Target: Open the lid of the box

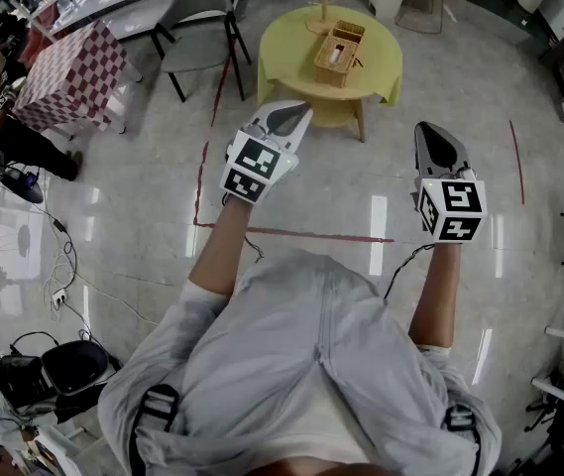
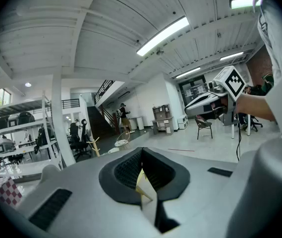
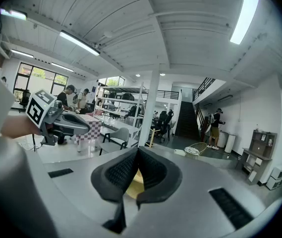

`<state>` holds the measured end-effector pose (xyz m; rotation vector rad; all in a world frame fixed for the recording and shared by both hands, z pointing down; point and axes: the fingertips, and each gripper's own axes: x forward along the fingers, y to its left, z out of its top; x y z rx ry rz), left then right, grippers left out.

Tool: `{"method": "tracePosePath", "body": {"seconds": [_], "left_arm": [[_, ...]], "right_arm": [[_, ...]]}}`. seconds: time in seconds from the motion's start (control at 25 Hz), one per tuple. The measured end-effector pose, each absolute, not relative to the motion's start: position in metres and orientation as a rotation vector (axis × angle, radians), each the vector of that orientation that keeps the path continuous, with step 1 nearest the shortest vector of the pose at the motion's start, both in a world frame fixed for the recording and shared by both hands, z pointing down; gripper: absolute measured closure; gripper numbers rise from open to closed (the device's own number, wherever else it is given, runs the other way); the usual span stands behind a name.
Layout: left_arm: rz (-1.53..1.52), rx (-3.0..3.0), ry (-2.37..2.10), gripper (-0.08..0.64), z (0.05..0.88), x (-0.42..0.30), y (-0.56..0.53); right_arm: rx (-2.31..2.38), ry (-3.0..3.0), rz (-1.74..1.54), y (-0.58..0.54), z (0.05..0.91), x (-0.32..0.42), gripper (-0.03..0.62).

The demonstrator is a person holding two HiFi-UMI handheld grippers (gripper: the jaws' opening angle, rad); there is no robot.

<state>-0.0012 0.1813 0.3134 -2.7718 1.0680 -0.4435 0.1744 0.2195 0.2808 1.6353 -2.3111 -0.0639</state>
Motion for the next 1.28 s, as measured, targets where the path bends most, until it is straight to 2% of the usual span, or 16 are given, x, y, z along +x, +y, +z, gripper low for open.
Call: {"method": "tracePosePath", "body": {"seconds": [1.28], "left_arm": [[-0.518, -2.78, 1.189, 0.531, 0.355, 0.048, 0.167]], "right_arm": [[1.589, -2.437, 0.115, 0.186, 0.319, 0.233, 0.569]]}}
